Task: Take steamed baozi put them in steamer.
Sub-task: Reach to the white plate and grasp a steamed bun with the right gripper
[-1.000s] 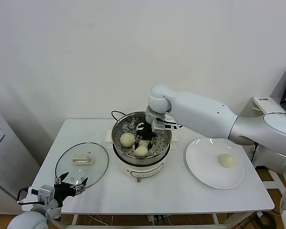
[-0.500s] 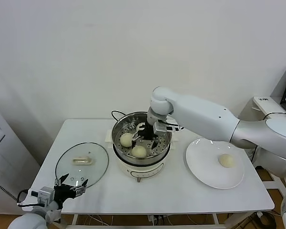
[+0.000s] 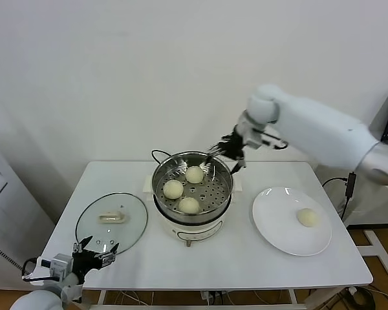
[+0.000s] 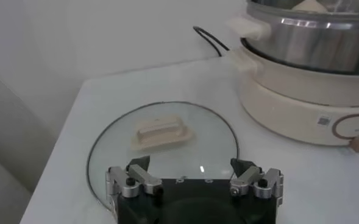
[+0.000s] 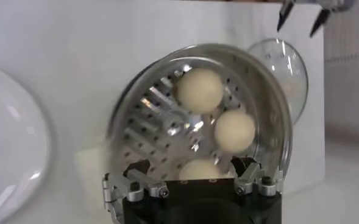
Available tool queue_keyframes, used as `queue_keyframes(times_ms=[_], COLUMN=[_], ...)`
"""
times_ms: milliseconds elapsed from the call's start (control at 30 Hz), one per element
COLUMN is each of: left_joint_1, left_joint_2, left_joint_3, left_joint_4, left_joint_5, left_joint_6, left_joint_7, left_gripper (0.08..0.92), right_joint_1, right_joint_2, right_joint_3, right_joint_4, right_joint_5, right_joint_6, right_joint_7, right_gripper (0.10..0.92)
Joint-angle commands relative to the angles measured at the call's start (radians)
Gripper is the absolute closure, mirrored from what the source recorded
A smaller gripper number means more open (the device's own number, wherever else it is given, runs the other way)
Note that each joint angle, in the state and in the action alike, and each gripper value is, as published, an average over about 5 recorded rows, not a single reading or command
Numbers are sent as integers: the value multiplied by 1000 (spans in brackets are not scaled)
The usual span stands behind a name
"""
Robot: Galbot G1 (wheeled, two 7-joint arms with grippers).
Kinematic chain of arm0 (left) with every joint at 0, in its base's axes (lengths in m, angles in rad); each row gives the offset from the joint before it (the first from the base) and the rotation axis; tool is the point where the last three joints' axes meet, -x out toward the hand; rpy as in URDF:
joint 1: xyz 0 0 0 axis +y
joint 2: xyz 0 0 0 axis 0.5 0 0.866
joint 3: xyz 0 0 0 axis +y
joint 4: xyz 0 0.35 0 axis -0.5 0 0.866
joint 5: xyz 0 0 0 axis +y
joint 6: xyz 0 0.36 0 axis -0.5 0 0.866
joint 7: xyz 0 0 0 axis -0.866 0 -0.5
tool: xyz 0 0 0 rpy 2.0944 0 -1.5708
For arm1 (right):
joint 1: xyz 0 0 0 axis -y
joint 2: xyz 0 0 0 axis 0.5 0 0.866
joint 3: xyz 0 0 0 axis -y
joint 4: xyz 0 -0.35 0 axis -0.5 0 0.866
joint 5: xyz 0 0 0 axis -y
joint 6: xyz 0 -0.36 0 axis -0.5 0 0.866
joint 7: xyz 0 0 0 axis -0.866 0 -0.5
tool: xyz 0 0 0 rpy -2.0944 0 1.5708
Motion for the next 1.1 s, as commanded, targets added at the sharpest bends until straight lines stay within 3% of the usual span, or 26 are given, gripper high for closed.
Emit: queue_keyframes(times_ms=[33,567,1100], left_joint_1=[5,26,21], left_joint_2=[-6,-13,-13], left_joint_3=[-3,-25,-22], left_joint_4=[-11,-24,-34], left_joint_5=[0,-2,-4], left_joint_6=[4,10,24], left_joint_7=[0,-1,-3], left_gripper=[177,177,177], right_joint_1=[141,-156,-487], right_joint_2=[-234,-402,-259], right_joint_3=[-198,-14,337], right_joint_4=[-36,-98,-355], right_joint_5=[226,99,-125], right_joint_6=[-711,-728,-630], right_joint_7=[-80,-106,-90], right_gripper=[203,203,203])
